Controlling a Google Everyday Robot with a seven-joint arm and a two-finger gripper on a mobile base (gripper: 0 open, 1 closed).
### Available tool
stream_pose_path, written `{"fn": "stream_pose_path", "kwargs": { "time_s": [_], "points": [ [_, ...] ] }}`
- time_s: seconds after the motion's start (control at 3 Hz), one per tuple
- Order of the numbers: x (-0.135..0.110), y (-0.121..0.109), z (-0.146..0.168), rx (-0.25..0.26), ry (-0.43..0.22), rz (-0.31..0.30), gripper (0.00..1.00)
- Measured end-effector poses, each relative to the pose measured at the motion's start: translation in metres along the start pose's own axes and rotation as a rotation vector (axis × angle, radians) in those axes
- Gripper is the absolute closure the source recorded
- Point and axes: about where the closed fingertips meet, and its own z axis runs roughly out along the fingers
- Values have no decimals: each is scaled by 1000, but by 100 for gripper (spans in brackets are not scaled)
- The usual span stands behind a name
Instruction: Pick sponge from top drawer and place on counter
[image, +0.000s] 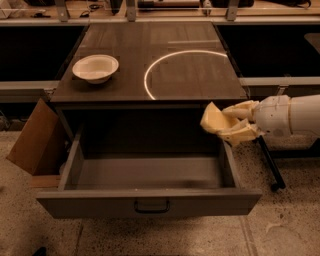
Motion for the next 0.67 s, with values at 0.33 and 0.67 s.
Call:
{"fn": "stream_pose_path", "kwargs": {
  "time_s": [0.33,0.67],
  "points": [
    [-19,-26,3,13,28,-25,100],
    [-44,-67,9,62,60,-53,100]
  ]
}}
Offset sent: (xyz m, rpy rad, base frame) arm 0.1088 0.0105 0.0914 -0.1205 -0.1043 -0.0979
